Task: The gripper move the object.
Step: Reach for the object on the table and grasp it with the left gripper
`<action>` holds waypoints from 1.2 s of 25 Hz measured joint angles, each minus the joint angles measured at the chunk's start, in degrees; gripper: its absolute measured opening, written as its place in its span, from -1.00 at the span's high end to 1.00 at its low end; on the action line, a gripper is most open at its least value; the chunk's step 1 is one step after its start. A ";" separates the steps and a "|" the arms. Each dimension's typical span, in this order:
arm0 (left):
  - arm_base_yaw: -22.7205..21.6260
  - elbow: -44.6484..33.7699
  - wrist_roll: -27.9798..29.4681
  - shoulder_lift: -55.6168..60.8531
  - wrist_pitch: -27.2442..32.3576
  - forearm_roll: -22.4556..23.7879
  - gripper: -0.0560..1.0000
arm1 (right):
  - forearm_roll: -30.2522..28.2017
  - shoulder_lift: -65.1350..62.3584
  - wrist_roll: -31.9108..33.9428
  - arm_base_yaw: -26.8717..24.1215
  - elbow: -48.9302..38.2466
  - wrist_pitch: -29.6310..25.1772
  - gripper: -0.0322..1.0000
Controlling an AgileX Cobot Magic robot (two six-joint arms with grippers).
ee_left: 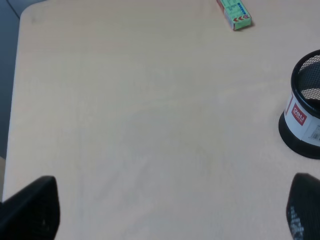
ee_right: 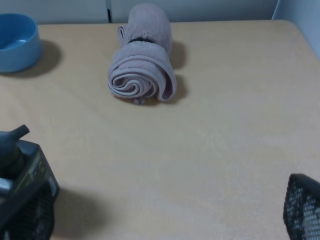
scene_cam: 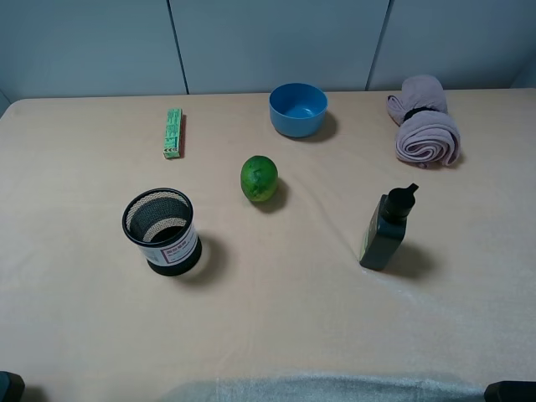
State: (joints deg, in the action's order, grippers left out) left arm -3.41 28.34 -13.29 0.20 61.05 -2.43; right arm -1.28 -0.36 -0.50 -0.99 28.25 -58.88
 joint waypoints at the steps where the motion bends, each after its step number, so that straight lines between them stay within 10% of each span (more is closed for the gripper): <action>1: 0.00 0.00 0.00 0.00 0.00 0.00 -0.80 | 0.00 0.00 0.00 0.00 0.00 0.00 -0.40; 30: 0.00 1.35 0.61 -3.04 0.45 0.00 -0.77 | 0.00 0.00 0.00 0.00 0.00 0.00 -0.40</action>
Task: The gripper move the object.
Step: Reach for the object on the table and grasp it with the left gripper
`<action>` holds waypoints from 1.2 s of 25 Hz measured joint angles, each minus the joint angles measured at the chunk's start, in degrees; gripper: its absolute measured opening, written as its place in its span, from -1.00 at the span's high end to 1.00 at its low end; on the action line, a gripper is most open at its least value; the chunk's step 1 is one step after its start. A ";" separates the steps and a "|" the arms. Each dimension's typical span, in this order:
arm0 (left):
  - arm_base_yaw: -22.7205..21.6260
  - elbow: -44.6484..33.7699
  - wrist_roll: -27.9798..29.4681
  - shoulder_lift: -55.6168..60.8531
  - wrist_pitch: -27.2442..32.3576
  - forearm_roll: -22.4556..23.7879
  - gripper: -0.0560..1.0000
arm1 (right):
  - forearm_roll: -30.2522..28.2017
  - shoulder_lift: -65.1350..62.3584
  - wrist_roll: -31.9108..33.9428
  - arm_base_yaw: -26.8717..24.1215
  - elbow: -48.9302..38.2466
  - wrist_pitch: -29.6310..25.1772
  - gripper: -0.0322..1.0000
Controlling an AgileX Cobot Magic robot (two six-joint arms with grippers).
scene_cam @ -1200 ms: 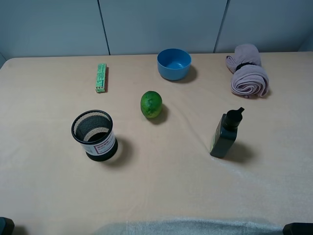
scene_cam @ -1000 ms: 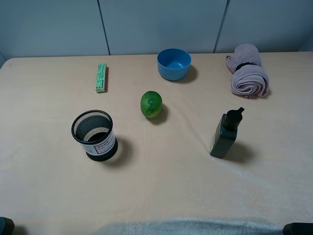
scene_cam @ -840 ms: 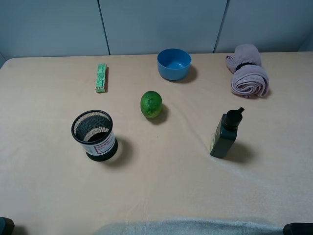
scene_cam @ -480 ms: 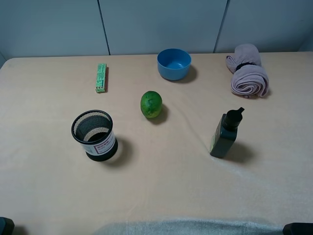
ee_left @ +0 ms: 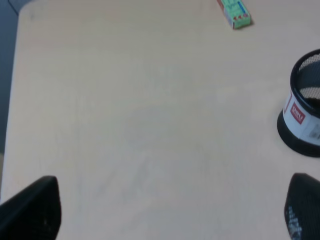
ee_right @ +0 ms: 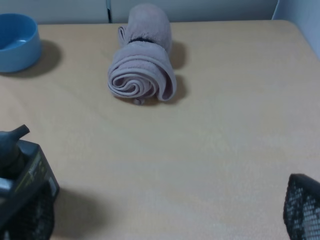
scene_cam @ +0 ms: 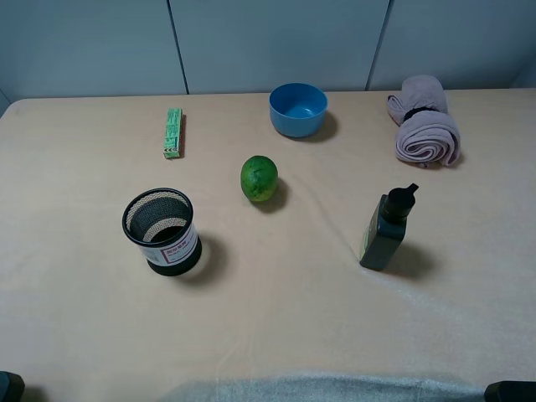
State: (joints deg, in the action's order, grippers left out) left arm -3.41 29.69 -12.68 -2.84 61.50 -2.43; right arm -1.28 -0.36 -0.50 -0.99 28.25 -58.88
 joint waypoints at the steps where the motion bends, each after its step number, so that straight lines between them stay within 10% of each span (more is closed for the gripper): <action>1: 0.00 0.00 0.00 0.00 0.00 0.00 -0.77 | 0.00 0.00 0.00 0.00 0.00 0.00 -0.40; 13: 0.65 10.62 -3.56 -20.85 4.28 -0.57 -0.77 | 0.00 0.00 0.00 0.00 0.00 0.00 -0.40; 30: 12.31 13.02 -3.56 -34.34 3.88 -1.11 -0.75 | 0.00 0.00 0.00 0.00 0.00 0.00 -0.40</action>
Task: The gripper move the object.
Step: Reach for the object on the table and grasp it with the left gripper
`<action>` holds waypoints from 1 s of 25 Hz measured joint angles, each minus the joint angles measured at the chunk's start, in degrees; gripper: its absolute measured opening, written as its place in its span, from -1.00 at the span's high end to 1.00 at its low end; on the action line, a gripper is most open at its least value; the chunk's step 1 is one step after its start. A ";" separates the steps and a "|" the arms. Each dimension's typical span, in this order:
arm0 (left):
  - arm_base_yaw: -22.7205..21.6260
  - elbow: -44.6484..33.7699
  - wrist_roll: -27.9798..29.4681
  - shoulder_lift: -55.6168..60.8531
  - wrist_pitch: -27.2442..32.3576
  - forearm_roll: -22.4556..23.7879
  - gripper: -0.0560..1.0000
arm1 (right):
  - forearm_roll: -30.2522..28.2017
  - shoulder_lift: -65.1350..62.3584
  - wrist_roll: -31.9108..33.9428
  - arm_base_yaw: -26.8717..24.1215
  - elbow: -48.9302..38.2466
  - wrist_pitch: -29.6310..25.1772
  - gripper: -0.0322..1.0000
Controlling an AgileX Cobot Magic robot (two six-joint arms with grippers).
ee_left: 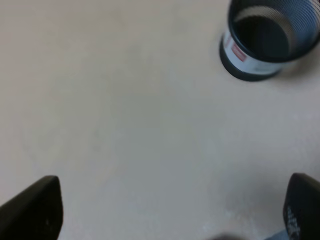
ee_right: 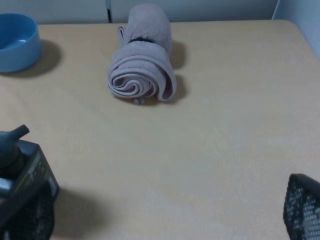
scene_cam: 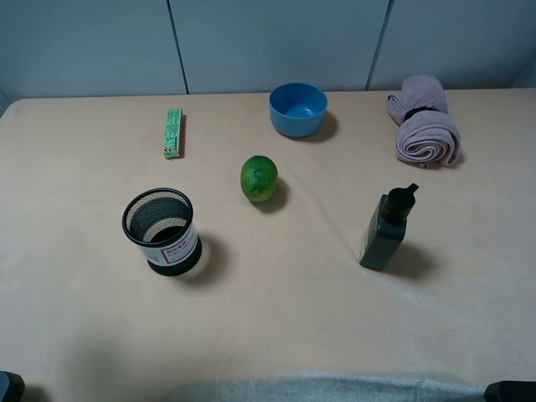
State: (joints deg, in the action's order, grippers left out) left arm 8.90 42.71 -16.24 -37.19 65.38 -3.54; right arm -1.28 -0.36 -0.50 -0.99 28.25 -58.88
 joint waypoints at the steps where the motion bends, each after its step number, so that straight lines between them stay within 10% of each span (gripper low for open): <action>1: 0.96 0.06 0.00 -0.84 -0.18 0.00 -0.74 | 0.00 0.00 0.00 0.00 0.00 0.00 -0.40; 25: 23.73 0.36 2.60 -27.19 -12.61 -0.16 -0.72 | 0.00 0.00 0.00 0.00 0.00 0.00 -0.40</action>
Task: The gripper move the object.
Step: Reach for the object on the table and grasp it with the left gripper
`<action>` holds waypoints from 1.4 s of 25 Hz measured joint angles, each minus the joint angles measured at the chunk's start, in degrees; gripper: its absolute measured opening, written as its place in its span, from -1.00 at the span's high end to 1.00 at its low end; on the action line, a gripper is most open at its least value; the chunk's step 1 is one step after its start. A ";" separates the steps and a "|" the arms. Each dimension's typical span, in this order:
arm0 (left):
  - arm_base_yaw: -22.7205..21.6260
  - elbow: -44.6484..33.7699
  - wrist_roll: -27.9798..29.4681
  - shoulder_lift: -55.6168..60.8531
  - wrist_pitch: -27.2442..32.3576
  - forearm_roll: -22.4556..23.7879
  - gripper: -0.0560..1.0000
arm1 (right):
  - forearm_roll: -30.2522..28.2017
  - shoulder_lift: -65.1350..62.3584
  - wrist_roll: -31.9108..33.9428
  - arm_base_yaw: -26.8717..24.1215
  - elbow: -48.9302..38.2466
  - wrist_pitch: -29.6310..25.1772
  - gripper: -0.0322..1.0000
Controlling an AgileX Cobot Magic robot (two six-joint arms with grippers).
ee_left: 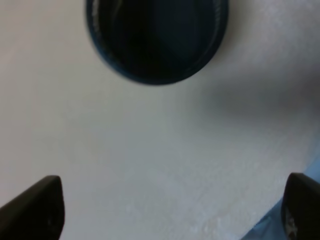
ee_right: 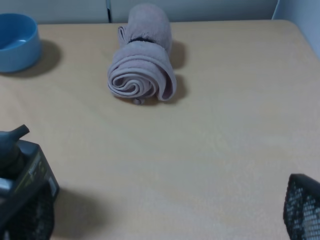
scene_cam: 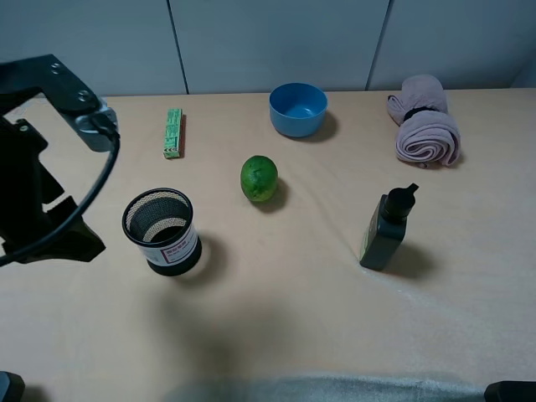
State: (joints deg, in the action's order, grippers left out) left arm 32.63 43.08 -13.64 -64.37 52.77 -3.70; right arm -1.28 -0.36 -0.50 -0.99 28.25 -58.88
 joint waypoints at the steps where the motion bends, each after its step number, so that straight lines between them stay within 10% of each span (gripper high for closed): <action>1: 0.84 0.39 0.00 -1.25 -0.60 -0.05 -0.72 | 0.00 0.00 0.00 0.00 0.00 0.00 -0.40; 16: 11.06 9.62 0.04 -21.68 -5.73 -0.10 -0.72 | 0.00 0.00 0.00 0.00 0.00 0.00 -0.40; 35: 12.13 11.92 -0.01 -37.76 -9.76 -0.06 -0.72 | 0.00 0.00 0.00 0.00 0.00 0.00 -0.40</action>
State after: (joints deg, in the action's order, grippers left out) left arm 44.76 55.00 -13.66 -102.13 43.01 -3.77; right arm -1.28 -0.36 -0.50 -0.99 28.25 -58.88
